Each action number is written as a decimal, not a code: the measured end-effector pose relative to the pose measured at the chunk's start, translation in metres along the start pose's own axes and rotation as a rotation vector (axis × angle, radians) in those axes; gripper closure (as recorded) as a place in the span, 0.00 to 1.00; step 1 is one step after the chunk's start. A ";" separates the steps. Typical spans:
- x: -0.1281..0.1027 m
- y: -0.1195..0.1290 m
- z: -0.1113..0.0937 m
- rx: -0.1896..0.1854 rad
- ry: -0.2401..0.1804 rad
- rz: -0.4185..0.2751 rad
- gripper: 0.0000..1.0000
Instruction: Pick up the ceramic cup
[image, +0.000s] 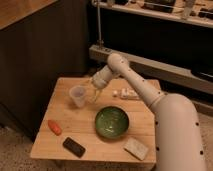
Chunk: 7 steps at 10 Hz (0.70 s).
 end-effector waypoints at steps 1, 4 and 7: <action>-0.005 -0.001 0.006 -0.034 -0.002 -0.034 0.28; -0.012 0.001 0.019 -0.118 -0.001 -0.117 0.28; -0.016 0.004 0.028 -0.161 -0.008 -0.184 0.28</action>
